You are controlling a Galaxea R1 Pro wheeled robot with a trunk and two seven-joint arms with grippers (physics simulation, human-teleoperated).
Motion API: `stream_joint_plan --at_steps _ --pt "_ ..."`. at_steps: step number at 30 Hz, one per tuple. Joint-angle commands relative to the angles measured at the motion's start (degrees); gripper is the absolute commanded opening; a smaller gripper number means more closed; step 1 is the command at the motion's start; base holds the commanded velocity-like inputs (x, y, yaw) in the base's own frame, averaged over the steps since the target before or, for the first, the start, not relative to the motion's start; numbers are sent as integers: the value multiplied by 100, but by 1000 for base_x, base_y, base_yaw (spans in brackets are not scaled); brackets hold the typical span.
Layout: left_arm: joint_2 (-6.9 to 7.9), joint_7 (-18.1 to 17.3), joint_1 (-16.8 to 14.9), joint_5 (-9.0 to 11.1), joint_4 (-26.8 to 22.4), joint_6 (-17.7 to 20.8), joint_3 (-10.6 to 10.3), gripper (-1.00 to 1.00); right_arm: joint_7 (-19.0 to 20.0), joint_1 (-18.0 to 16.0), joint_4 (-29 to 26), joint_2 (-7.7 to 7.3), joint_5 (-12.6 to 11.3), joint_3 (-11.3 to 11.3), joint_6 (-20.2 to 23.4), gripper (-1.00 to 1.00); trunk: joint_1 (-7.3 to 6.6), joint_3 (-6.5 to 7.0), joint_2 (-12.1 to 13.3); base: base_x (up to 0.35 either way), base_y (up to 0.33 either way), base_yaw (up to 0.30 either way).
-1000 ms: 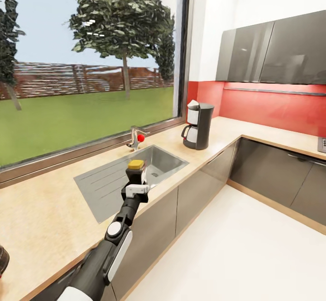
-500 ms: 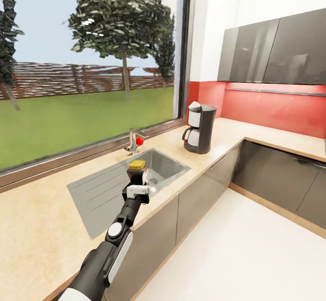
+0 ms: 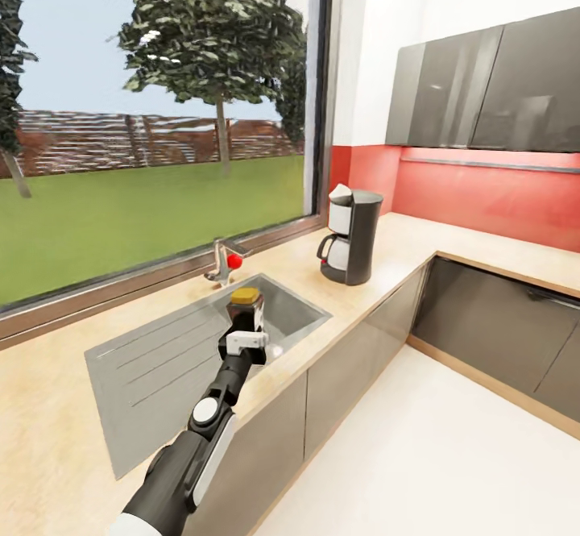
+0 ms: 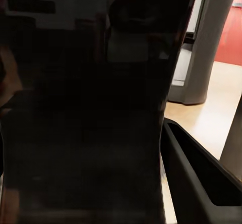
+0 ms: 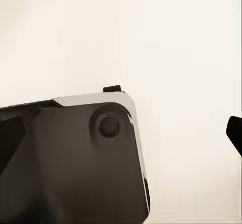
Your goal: Set up a coffee station on the kitchen countertop: keep the coffee maker on the countertop, move the bottle of coffee from the kitchen shelf to the counter next to the coffee maker, place a paper coffee filter on top of the coffee maker, put the saucer next to the coffee maker with the coffee cup on the saucer, and place the electric kettle next to the coffee maker.
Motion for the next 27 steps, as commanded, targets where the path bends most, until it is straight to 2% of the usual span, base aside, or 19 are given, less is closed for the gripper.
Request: stream_joint_plan --at_steps 1,6,27 --pt "2 40 -7 32 4 -22 -36 -100 3 -6 8 0 -15 -14 -22 100 6 -13 -13 269 -176 0" --pt "9 40 -7 20 13 -20 -157 -100 3 -6 14 0 -15 -14 -22 100 6 -13 -13 235 -202 0" --pt "10 42 -7 20 36 -27 -165 -100 3 -6 15 0 -15 -14 -22 100 6 -13 -13 211 -222 0"
